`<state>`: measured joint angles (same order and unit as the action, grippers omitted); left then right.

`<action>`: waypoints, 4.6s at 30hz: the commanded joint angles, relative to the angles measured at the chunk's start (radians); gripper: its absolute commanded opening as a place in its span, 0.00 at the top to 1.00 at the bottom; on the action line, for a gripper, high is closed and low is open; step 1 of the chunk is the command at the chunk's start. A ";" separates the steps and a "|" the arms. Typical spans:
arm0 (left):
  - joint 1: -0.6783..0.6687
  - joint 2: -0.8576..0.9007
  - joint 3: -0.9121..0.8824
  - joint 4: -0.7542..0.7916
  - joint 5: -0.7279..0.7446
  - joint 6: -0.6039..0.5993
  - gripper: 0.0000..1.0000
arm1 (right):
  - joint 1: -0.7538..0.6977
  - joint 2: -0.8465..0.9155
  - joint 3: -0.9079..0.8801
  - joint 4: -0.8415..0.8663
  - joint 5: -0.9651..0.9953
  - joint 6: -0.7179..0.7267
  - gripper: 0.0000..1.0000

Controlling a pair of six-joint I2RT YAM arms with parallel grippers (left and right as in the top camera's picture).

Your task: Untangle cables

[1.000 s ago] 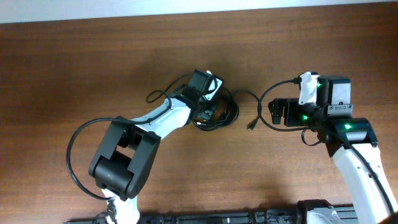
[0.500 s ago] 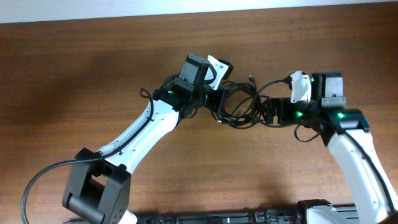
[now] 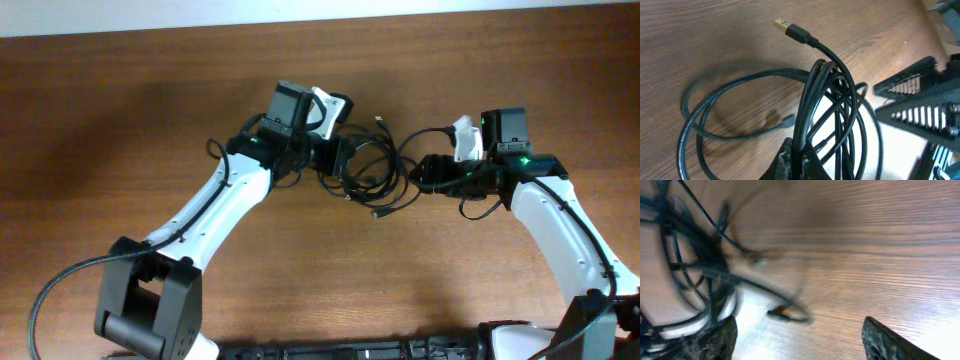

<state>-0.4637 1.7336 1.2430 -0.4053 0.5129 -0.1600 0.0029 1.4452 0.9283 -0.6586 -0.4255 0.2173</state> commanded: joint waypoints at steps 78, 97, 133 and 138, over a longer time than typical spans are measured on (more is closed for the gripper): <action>0.227 -0.018 0.014 -0.259 -0.119 0.058 1.00 | 0.142 0.003 0.244 0.135 0.004 0.049 0.60; 0.217 -0.018 0.014 -0.359 -0.532 -0.318 1.00 | 0.510 0.383 0.240 0.237 0.195 -0.158 0.56; 0.488 -0.018 0.014 -0.431 -0.642 -0.299 1.00 | -0.012 0.220 0.245 -0.149 0.726 0.301 0.96; 0.563 -0.018 0.014 -0.431 -0.697 -0.299 1.00 | -0.091 0.219 0.245 -0.187 0.876 0.301 0.96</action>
<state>0.0494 1.7332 1.2533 -0.8337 -0.1448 -0.4644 -0.0269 1.6730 1.1744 -0.8349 0.3424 0.5129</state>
